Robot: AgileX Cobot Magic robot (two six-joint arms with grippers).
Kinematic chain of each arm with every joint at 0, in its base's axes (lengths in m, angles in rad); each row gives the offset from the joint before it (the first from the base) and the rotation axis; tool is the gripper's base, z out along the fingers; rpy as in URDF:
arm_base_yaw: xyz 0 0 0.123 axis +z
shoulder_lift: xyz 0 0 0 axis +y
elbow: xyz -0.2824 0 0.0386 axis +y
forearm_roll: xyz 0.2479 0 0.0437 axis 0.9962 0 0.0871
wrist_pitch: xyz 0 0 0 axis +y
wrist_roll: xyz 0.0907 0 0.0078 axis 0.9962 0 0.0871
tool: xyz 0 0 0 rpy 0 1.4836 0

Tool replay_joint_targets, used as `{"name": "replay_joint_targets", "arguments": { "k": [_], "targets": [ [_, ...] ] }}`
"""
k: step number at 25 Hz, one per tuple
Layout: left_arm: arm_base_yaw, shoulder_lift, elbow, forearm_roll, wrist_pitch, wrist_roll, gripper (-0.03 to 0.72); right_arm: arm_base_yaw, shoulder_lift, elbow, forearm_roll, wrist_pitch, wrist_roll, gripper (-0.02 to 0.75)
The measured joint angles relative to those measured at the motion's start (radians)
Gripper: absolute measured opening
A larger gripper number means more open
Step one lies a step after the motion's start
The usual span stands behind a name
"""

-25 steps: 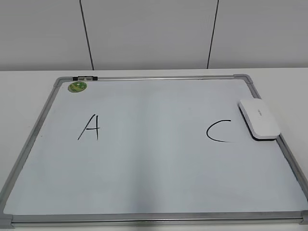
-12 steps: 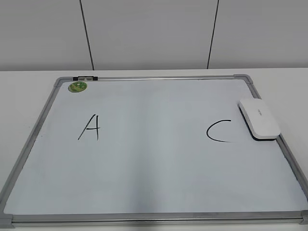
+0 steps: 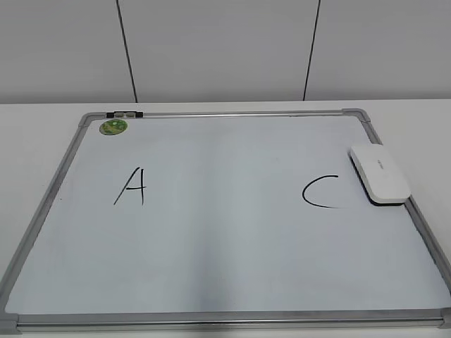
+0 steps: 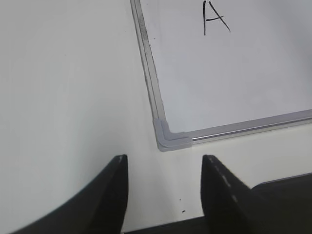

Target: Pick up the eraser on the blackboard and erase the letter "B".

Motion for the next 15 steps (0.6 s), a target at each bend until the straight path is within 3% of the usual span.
{"name": "replay_joint_targets", "arguments": {
  "k": [7, 15],
  "targets": [
    [0.037, -0.082, 0.0, 0.0, 0.0, 0.0, 0.351, -0.145, -0.101, 0.0, -0.005, 0.0, 0.0, 0.592],
    [0.059, -0.16, 0.002, 0.0, 0.0, -0.002, 0.336, -0.16, -0.249, 0.0, -0.007, 0.002, 0.0, 0.591]
  ]
}}
